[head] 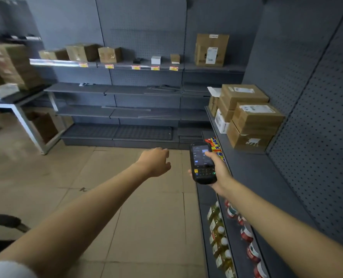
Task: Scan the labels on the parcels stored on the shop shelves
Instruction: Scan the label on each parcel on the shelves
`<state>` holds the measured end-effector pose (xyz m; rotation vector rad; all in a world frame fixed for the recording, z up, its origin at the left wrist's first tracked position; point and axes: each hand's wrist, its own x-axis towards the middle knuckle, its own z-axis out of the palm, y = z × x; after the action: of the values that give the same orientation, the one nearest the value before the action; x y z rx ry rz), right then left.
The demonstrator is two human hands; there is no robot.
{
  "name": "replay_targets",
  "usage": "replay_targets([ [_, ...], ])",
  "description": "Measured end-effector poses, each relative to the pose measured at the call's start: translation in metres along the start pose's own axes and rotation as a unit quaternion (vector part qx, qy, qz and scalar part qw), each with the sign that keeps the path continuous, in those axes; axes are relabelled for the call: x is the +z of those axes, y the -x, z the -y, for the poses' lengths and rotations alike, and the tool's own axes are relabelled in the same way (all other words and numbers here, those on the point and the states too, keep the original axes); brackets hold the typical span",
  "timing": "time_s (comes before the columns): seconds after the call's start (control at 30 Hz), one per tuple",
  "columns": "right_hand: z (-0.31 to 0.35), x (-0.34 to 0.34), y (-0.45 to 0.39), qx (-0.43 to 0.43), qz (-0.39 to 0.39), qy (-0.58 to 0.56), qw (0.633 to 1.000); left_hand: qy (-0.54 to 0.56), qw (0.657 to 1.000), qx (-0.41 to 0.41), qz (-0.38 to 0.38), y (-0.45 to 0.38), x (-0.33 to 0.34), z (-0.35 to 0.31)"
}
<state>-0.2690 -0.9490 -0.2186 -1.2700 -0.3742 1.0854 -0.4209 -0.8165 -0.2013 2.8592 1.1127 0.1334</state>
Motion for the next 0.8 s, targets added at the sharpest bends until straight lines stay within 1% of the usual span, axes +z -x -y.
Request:
replay_targets([
  [0.13,0.020,-0.005,-0.066,-0.009,0.010,0.002,1.000,-0.029,1.000,-0.001,-0.009,-0.071,-0.010,0.012],
  [0.37,0.055,-0.001,-0.162,-0.004,0.024,0.006,1.000,-0.030,0.999,-0.006,0.018,-0.162,-0.013,0.040],
  [0.43,0.059,0.007,-0.188,0.001,0.016,0.002,1.000,-0.035,0.999,-0.009,0.034,-0.184,-0.009,0.053],
  [0.67,0.061,0.036,-0.300,0.014,-0.026,-0.007,1.000,-0.042,0.998,-0.001,0.050,-0.280,-0.007,0.116],
  [0.8,0.069,0.064,-0.358,0.021,-0.050,-0.031,0.998,-0.039,0.998,0.007,0.041,-0.349,-0.019,0.161],
])
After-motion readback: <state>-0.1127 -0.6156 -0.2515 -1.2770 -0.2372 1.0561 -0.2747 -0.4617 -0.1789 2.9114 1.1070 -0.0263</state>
